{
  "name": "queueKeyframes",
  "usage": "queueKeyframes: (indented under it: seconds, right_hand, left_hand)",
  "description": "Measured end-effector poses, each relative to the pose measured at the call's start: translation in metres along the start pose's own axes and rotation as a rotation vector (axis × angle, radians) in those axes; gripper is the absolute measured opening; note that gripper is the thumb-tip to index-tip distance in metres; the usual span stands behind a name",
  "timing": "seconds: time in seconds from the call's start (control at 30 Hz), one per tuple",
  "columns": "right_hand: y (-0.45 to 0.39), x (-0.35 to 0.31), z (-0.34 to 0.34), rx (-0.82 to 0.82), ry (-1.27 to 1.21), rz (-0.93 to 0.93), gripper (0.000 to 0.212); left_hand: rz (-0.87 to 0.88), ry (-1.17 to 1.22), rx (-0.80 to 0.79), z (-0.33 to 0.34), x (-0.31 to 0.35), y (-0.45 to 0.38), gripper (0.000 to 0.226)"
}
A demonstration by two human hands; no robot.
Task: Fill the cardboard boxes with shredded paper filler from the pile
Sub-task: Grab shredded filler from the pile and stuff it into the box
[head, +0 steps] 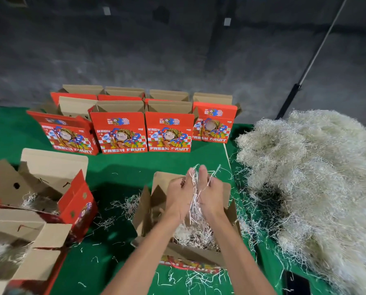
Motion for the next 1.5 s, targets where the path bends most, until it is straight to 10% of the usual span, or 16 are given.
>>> queueKeyframes:
  seconds: [0.83, 1.0, 1.2, 1.37, 1.5]
  right_hand:
    - [0.003, 0.048, -0.049, 0.221, -0.060, 0.124, 0.054]
    - [0.013, 0.031, 0.001, 0.048, -0.059, 0.089, 0.055]
    - [0.003, 0.047, -0.086, 0.278, -0.125, 0.215, 0.052]
    - [0.009, 0.026, -0.037, -0.044, 0.000, 0.039, 0.055]
    - [0.016, 0.032, -0.038, 0.019, 0.313, -0.055, 0.032]
  left_hand:
    - [-0.101, 0.005, 0.183, -0.053, -0.016, -0.014, 0.054]
    - [0.012, -0.073, -0.043, 0.003, -0.013, 0.005, 0.055]
    - [-0.093, 0.038, 0.255, -0.090, -0.016, -0.022, 0.051]
    - [-0.240, 0.064, 0.077, -0.047, -0.019, -0.017, 0.052]
    - [-0.336, 0.314, 0.069, -0.053, -0.015, -0.020, 0.045]
Point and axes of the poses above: each hand's wrist, its own y-axis away from the middle knuckle, its own z-axis out of the palm, x = y × z, the point moved 4 cm from there along -y, towards the middle knuckle, and after that the axes turned 12 degrees about -x, right-handed, at the moved point
